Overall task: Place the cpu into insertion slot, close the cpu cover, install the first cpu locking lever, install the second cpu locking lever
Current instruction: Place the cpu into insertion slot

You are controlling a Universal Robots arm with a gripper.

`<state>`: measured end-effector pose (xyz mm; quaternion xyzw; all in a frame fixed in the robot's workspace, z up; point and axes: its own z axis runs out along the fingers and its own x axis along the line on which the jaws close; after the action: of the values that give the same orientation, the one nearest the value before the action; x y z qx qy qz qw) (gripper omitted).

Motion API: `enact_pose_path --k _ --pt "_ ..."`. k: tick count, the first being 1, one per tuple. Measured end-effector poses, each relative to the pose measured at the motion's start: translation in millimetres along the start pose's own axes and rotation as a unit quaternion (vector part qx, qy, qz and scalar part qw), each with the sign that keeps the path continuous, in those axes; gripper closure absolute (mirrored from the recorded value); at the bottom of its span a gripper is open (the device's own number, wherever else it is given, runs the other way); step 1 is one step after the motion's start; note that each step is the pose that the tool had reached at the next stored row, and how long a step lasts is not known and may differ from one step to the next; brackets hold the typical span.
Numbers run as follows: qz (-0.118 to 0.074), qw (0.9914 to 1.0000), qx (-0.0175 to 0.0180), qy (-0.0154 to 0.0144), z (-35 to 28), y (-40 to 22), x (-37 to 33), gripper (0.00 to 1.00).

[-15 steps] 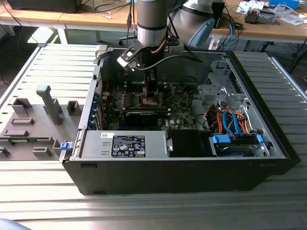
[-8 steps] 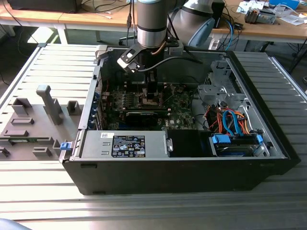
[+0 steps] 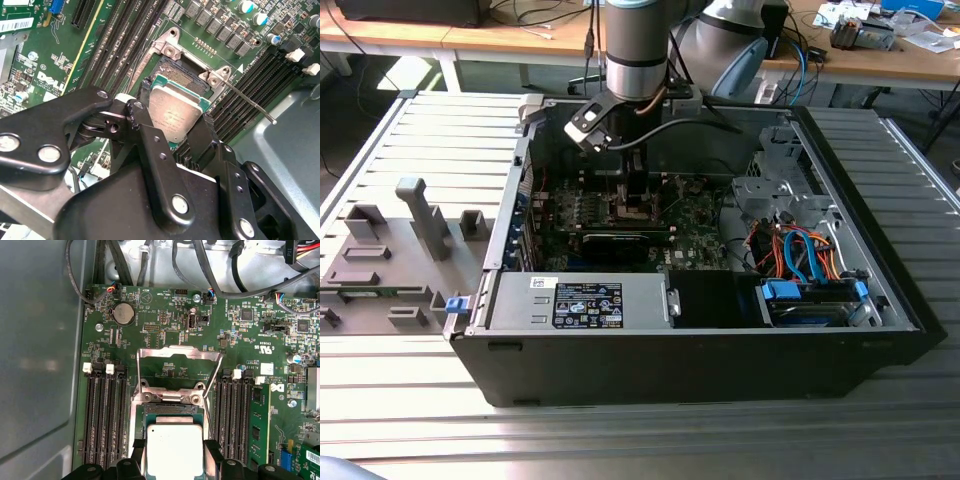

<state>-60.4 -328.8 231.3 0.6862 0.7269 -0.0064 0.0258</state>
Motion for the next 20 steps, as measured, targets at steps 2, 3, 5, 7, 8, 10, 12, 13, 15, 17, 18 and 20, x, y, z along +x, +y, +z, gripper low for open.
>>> enact_pose_path --k 2,3,5,7,8,10,12,13,15,17,18,20 --pt "0.0 1.0 0.0 -0.0004 0.4 0.0 0.0 0.46" --pt "0.0 1.0 0.0 -0.0005 0.6 0.0 0.0 0.46" --pt "0.0 1.0 0.0 -0.0005 1.0 0.0 0.1 0.46" --pt "0.0 1.0 0.0 -0.0008 1.7 0.0 0.1 0.46" --pt "0.0 1.0 0.0001 -0.0009 1.9 -0.1 0.1 0.46" --pt "0.0 1.0 0.0001 -0.0012 2.9 -0.2 0.2 0.46" --pt "0.0 1.0 0.0001 -0.0014 3.7 -0.4 0.2 0.46" --pt "0.0 1.0 0.0001 -0.0014 4.4 -0.4 0.3 0.46" --pt "0.0 1.0 0.0 -0.0013 7.2 -0.5 0.4 0.46" --pt "0.001 1.0 0.0001 -0.0007 9.2 -0.6 0.5 0.46" --pt "0.003 0.99999 0.0002 -0.0004 9.9 -0.6 0.5 0.46" --pt "0.009 0.99996 0.0004 0.0005 11.2 -0.7 0.6 0.46"
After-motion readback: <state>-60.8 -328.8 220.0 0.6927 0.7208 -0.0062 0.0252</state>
